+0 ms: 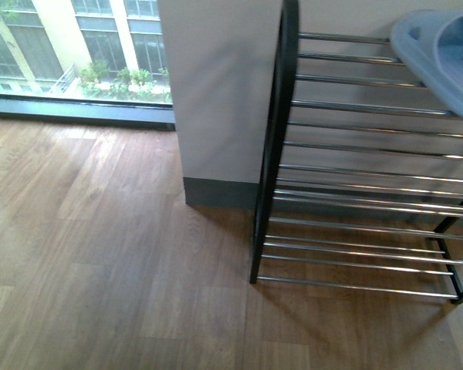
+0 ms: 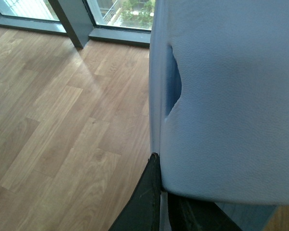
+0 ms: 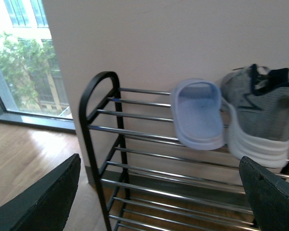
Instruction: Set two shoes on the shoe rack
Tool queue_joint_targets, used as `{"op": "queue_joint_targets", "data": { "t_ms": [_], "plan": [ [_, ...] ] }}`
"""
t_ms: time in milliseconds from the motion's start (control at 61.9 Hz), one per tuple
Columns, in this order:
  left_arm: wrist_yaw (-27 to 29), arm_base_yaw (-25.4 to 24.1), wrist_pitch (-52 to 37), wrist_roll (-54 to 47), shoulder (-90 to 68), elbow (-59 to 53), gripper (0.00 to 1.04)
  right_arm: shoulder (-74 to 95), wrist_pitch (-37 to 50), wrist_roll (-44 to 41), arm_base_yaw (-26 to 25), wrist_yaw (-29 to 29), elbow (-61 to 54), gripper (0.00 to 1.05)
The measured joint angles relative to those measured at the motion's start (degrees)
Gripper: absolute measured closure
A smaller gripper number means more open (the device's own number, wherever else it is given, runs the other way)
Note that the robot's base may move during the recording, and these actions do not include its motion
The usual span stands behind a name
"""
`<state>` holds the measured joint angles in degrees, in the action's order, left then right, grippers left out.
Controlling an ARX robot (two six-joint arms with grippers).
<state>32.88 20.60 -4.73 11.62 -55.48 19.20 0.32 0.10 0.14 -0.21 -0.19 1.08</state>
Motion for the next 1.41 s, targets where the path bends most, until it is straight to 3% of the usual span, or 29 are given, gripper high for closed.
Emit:
{"op": "queue_joint_targets", "data": {
  "t_ms": [679, 808, 1067, 1407],
  "plan": [
    [-0.1, 0.2, 0.0, 0.0, 0.0, -0.1, 1.03, -0.1, -0.1, 0.0, 0.2, 0.4, 0.0, 0.09],
    [-9.3, 1.3, -18.7, -0.7, -3.8, -2.8, 1.03, -0.1, -0.1, 0.0, 0.2, 0.3, 0.0, 0.09],
    [-21.0, 4.3, -11.0, 10.9, -21.7, 19.1, 1.03, -0.1, -0.1, 0.0, 0.2, 0.2, 0.0, 0.09],
    [-26.4, 1.2, 0.2, 16.2, -40.7, 41.8, 1.03, -0.1, -0.1, 0.0, 0.2, 0.2, 0.0, 0.09]
  ]
}}
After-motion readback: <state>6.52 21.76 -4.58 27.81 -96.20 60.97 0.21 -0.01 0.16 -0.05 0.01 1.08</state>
